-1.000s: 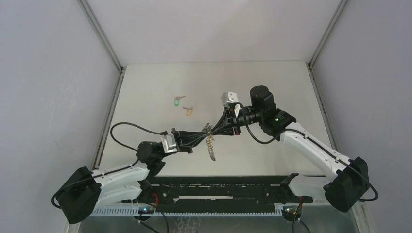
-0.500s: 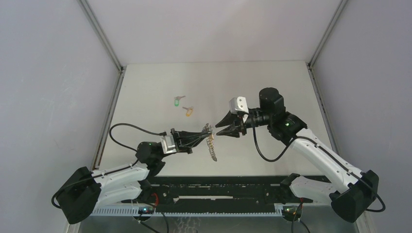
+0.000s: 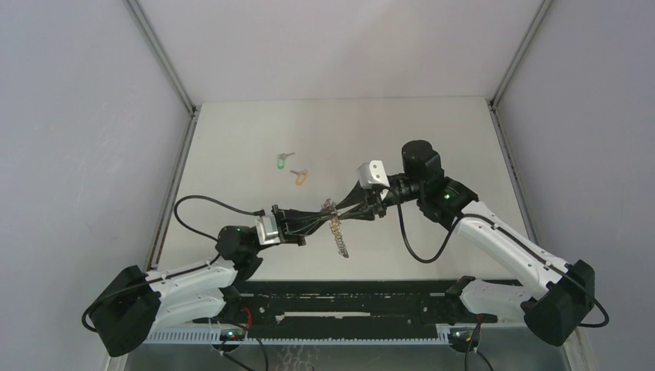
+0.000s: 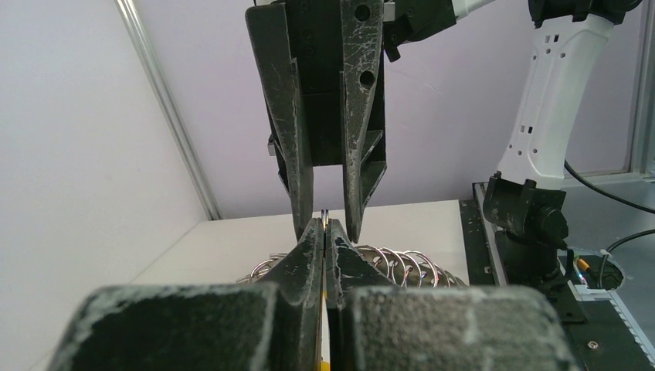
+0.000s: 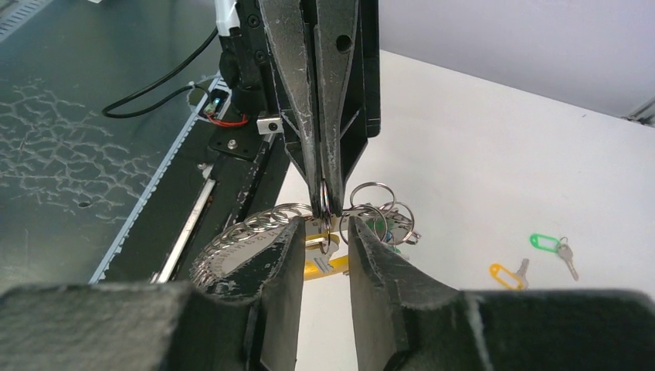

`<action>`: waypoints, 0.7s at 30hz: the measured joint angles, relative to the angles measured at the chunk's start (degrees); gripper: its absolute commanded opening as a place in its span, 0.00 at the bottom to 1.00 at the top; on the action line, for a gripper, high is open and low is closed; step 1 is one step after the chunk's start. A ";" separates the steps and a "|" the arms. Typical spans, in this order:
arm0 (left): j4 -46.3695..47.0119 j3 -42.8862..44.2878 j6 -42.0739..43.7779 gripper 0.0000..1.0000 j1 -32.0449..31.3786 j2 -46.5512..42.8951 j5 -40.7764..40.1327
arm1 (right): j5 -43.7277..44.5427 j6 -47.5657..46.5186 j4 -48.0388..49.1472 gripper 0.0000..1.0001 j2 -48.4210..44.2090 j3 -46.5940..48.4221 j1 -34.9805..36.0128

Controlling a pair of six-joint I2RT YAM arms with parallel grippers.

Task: Put the keys on the keyring

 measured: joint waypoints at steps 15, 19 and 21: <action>-0.11 0.00 -0.39 0.13 -0.02 -0.46 -0.15 | -1.01 -1.14 -0.35 0.00 1.09 0.11 0.02; -2.56 -0.02 0.66 0.23 -0.07 -3.17 -1.57 | 3.17 -4.11 -7.45 0.00 1.05 2.36 0.33; -5.29 0.00 1.95 0.29 -0.07 -6.05 -2.12 | 6.78 -5.92 -12.09 0.00 1.05 4.52 0.81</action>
